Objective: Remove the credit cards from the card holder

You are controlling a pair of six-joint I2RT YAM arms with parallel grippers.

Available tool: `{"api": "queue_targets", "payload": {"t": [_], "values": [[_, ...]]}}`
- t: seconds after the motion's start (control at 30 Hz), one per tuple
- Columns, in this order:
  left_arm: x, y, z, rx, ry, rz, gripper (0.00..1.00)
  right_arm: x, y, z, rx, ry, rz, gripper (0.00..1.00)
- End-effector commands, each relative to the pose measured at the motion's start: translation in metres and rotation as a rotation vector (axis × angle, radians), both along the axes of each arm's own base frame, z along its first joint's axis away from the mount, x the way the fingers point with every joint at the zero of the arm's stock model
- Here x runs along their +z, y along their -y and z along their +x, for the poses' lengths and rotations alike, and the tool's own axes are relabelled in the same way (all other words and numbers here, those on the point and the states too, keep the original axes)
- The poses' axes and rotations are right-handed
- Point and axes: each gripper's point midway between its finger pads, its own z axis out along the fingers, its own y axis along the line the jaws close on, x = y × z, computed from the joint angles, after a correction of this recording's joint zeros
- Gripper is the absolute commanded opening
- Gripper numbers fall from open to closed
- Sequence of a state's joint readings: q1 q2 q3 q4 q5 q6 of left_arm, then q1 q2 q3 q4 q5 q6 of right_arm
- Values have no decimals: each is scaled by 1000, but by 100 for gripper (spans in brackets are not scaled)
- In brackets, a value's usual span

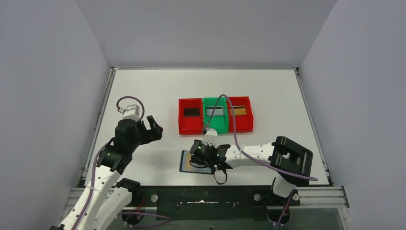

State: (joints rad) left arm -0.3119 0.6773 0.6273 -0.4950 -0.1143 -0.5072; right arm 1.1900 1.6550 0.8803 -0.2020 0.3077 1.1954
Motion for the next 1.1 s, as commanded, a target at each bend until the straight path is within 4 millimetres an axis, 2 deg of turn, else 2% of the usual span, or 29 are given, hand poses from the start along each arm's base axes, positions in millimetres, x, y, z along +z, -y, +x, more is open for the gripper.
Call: {"api": "queue_targets", "payload": {"t": [0.0, 0.13, 0.23, 0.37, 0.57, 0.73, 0.93, 1.07], "values": [[19, 34, 2, -180, 62, -93, 91, 33, -15, 9, -16, 48, 179, 43], [20, 83, -17, -392, 8, -316, 84, 36, -10, 9, -37, 48, 236, 43], [14, 112, -36, -524, -87, -466, 79, 34, -3, 11, -58, 42, 272, 43], [-2, 133, -54, -608, -168, -500, 77, 28, 4, 11, -85, 21, 318, 44], [-25, 160, -71, -634, -238, -496, 78, 26, 14, 10, -125, 11, 324, 48], [-38, 169, -77, -619, -261, -468, 77, 23, 32, 9, -180, 11, 274, 52], [-41, 170, -78, -617, -274, -464, 77, 16, 60, 5, -248, 5, 150, 51], [-40, 170, -76, -616, -270, -451, 77, 22, 76, -2, -283, 21, 75, 51]]}}
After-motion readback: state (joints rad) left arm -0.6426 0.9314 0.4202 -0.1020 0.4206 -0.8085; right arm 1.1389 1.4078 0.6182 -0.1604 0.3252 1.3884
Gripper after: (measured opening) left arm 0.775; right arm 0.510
